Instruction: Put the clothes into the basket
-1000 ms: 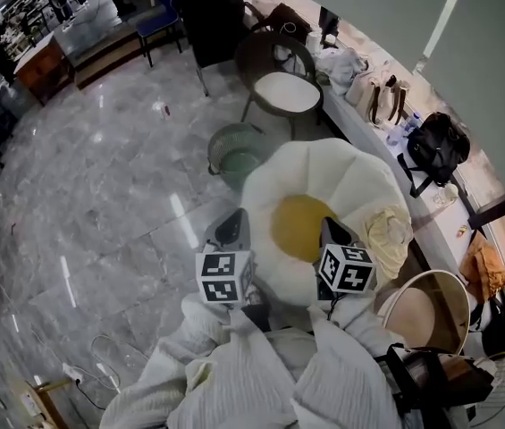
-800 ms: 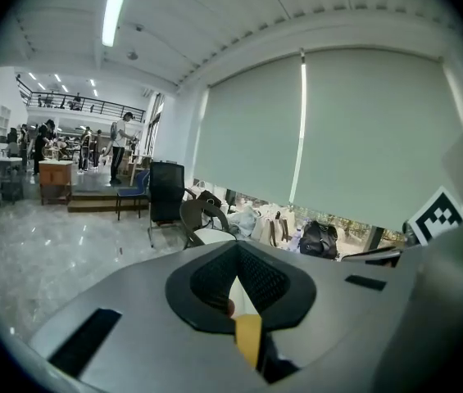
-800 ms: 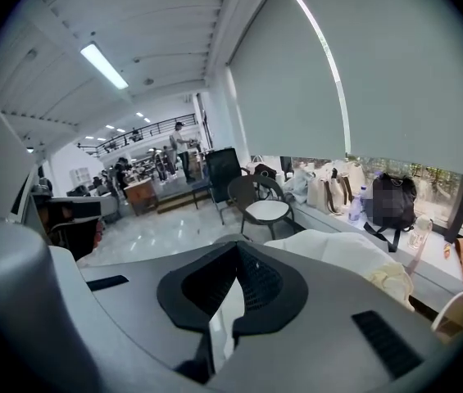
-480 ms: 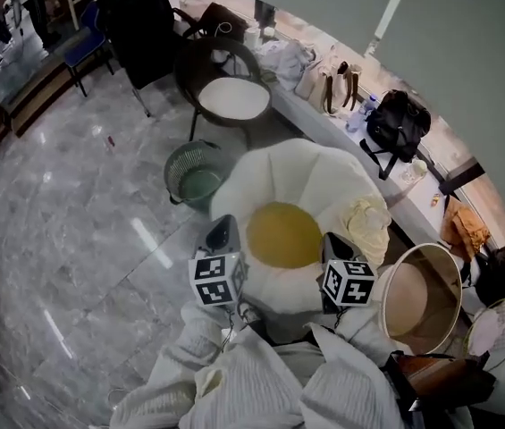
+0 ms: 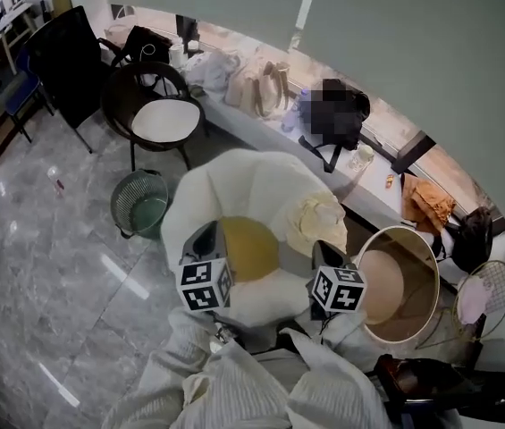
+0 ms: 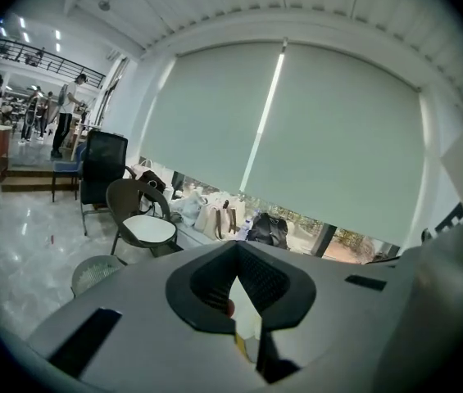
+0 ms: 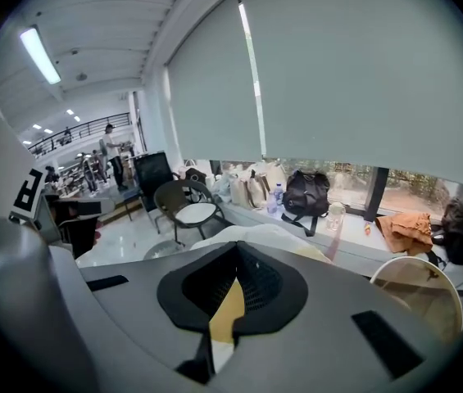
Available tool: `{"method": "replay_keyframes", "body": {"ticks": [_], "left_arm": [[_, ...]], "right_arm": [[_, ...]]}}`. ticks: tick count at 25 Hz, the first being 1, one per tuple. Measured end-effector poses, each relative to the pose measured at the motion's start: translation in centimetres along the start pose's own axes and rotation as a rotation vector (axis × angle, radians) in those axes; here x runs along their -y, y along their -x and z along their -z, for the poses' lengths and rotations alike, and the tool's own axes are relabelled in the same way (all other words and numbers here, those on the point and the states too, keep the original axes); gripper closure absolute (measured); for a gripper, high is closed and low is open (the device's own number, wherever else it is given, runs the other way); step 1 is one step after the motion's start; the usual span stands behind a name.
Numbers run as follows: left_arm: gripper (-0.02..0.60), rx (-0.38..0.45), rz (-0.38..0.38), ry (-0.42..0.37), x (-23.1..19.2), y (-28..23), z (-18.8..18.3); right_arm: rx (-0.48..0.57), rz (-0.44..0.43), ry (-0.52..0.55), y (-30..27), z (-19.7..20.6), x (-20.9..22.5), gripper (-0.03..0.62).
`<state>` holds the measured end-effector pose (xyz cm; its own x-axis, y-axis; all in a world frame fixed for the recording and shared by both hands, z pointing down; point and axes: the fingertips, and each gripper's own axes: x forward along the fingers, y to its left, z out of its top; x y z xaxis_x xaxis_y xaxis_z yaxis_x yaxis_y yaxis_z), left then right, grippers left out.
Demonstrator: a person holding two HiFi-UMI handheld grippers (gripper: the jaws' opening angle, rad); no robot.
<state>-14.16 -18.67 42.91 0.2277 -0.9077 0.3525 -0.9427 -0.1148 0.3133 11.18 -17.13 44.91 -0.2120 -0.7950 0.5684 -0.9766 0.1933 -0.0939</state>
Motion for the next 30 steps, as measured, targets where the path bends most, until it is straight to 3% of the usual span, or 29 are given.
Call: {"method": "replay_keyframes", "body": {"ticks": [8,12,23,30], "left_arm": [[0.577,-0.084,-0.016,-0.015,6.2,-3.9,2.7],[0.577,-0.142,-0.013,-0.020,8.6,-6.4,4.5],[0.577,-0.246,-0.050,-0.010,9.6,-14.6,9.8],[0.577,-0.314,-0.051,0.000,9.8,-20.2,15.6]], "right_arm": [[-0.037,-0.037,-0.008,-2.6,-0.4,6.1,0.571],[-0.067,-0.066,-0.077,-4.3,0.2,8.9,0.571],[-0.126,-0.075,-0.160,-12.4,2.3,15.4,0.571],[-0.189,-0.093,-0.183,-18.1,6.7,17.8,0.569]]}}
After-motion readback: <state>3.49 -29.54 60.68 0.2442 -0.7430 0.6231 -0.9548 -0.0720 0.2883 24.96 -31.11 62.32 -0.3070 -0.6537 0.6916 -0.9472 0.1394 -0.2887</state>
